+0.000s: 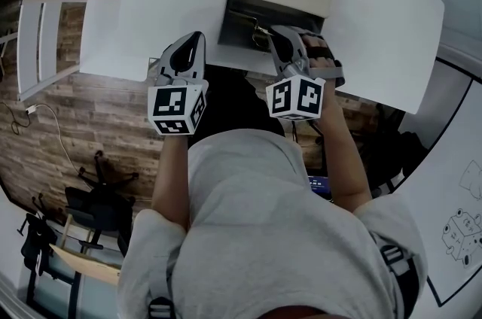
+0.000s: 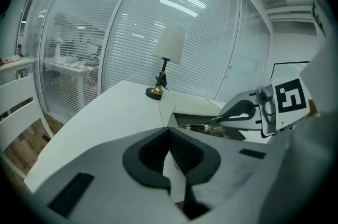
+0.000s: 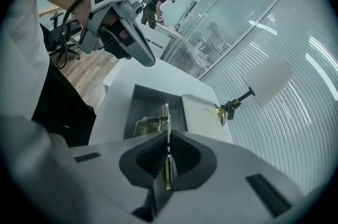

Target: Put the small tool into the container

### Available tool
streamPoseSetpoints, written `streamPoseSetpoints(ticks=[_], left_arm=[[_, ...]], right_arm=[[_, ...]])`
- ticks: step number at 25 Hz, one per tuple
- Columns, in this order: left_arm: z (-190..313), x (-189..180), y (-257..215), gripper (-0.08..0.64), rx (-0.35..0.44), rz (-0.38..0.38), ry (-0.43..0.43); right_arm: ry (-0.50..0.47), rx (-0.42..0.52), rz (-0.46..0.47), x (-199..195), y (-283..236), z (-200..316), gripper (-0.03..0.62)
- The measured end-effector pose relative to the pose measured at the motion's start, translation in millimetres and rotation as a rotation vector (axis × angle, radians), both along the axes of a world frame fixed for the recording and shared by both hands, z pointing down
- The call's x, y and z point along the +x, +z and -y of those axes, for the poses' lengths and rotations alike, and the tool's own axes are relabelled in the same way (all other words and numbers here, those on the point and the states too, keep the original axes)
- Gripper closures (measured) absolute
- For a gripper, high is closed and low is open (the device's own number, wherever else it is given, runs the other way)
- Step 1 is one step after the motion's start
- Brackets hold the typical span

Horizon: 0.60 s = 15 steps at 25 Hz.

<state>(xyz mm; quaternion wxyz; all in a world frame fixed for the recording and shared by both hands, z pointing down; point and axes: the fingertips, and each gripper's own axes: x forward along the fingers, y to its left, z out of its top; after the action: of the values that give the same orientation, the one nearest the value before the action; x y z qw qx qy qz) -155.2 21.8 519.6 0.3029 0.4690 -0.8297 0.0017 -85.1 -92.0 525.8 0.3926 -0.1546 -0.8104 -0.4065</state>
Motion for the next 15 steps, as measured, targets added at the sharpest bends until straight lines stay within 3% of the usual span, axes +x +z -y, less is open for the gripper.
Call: streamPoseSetpoints(ticks=[15], left_arm=[[-7,-3,2,0.537,-0.018,-0.009,-0.003]], right_arm=[[-0.032,0.014,-0.029,-12,15,-1,0.565]])
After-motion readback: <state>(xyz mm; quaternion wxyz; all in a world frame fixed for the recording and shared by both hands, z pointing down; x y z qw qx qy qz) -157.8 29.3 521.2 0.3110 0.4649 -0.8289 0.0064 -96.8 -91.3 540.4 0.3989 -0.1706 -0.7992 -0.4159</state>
